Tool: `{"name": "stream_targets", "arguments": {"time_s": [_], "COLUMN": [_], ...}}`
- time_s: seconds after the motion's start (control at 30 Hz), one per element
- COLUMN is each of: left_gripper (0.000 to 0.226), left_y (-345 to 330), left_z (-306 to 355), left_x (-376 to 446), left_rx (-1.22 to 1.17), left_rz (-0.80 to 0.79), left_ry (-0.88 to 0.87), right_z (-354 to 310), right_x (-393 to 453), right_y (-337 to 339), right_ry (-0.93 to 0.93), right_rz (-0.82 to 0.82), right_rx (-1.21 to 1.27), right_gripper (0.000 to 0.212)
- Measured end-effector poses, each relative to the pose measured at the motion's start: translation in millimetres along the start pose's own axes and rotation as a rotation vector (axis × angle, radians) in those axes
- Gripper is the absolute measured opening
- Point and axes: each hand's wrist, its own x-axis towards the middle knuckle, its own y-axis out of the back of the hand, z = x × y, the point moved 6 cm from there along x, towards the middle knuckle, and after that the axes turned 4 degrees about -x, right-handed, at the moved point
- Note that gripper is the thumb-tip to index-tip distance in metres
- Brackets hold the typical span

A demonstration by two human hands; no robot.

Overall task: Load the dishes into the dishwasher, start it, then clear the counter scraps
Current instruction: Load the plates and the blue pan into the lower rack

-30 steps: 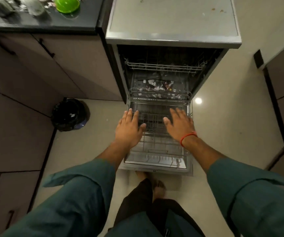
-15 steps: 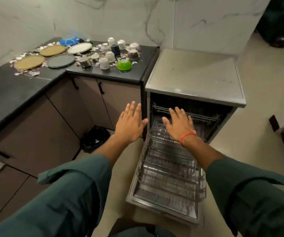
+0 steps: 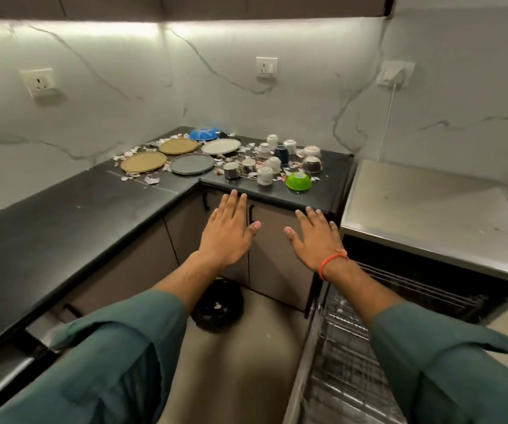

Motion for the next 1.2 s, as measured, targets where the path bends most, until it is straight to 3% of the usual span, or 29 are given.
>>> {"name": "stream_targets", "arguments": {"time_s": [0.23, 0.47, 0.83, 1.2], "left_gripper": [0.078, 0.078, 0.078, 0.078], "left_y": [45.0, 55.5, 46.2, 26.1], "left_z": [-127.0, -213.9, -294.1, -336.9], "left_x": [18.6, 29.8, 106.1, 236.6], "left_rx": [-0.021, -0.056, 0.000, 0.082], "left_rz": [-0.001, 0.021, -0.028, -0.104], "left_ry": [0.148, 0.270, 0.336, 0.360], "right_z": [-103.4, -159.2, -216.0, -211.7], "right_x": [51.8, 99.3, 222.9, 378.7], "right_y": [-25.7, -42.1, -91.8, -115.2], "right_ry": [0.052, 0.131, 0.196, 0.191], "right_rz": [-0.047, -0.092, -0.144, -0.186], "right_rx": [0.008, -0.030, 0.064, 0.161], "right_gripper": [0.067, 0.068, 0.068, 0.066]}}
